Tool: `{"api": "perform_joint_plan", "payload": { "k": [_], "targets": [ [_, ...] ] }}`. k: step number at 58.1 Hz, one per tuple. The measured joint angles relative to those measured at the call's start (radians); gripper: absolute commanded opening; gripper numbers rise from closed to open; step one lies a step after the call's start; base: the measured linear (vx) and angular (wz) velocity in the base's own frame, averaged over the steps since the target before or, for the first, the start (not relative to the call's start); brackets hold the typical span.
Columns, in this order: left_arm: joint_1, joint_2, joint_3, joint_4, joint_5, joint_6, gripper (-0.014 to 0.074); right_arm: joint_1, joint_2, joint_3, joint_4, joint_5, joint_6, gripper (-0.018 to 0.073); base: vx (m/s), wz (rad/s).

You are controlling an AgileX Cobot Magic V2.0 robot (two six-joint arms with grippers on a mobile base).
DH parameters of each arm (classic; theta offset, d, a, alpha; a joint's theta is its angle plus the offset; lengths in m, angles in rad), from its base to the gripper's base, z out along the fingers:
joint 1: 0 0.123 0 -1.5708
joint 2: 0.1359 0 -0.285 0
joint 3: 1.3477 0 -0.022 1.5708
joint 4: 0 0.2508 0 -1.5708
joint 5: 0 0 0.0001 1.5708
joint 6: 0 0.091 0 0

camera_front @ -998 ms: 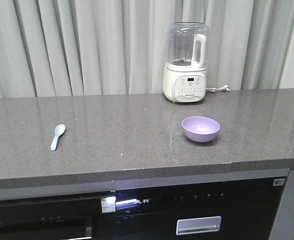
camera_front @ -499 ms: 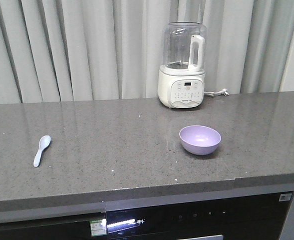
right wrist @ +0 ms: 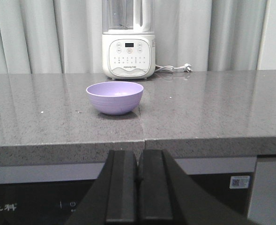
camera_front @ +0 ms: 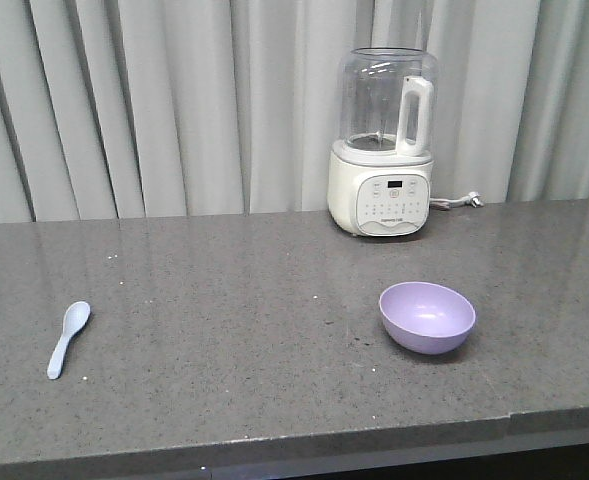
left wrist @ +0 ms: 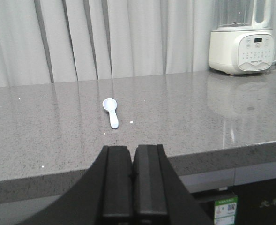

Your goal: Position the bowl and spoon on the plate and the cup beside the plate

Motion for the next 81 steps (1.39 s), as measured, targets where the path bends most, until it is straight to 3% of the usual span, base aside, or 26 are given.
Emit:
{"api": "perform_joint_plan", "payload": {
  "k": [81],
  "targets": [
    [0.0, 0.0, 0.0, 0.0, 0.0, 0.0, -0.0006, 0.0, 0.0, 0.0, 0.0, 0.0, 0.0, -0.0009, 0.14, 0.09]
  ]
}}
